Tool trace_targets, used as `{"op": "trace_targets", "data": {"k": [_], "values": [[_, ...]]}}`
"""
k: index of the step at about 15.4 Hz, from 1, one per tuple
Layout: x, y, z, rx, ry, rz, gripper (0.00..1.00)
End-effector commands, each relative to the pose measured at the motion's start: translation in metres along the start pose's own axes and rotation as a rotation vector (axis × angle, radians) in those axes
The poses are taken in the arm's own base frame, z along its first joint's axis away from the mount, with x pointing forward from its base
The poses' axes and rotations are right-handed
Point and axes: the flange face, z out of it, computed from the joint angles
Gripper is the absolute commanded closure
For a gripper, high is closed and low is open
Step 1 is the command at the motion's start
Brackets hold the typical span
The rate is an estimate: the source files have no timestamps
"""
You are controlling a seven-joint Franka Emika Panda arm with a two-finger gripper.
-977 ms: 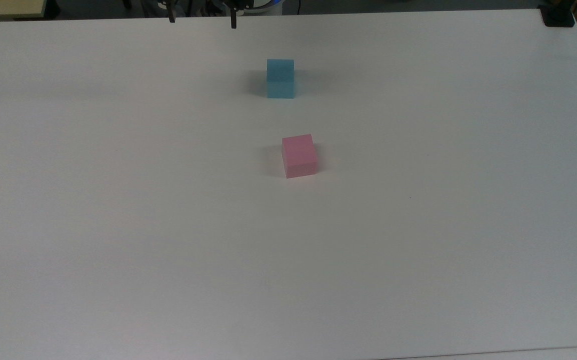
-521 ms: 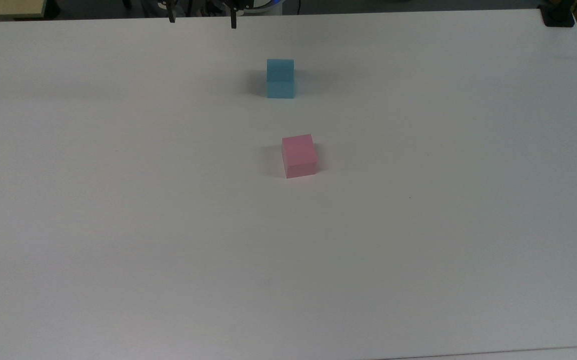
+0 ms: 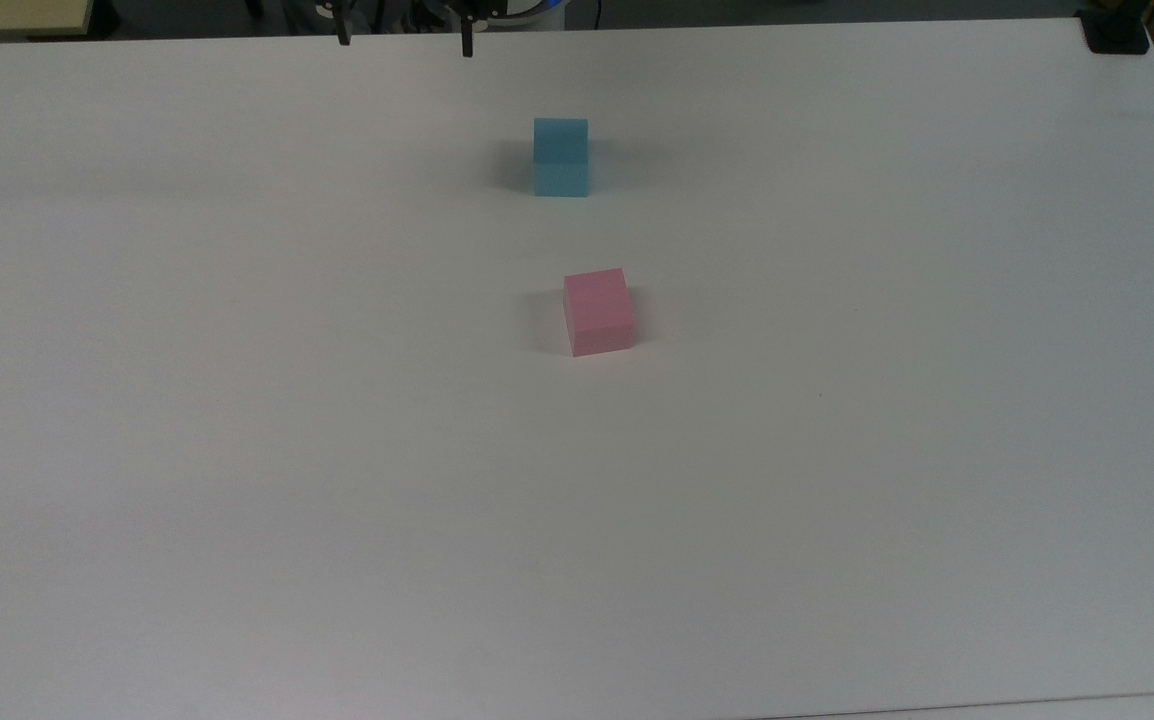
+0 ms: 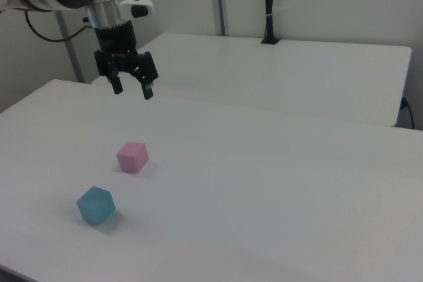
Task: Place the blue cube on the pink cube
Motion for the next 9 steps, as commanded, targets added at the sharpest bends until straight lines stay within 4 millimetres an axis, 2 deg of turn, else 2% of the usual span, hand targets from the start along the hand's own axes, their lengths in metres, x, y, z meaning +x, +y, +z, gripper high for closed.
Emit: {"op": "trace_targets", "data": {"k": [1,7,9], "values": [[0.0005,-0.0001,-0.005,0.018,-0.006,-0.016,0.0],[0.0001,-0.0015,-0.0066,0.025,-0.003,-0.017,0.0],[-0.0004,-0.0082,-0.0086,0.026,0.001,-0.026,0.0]]}}
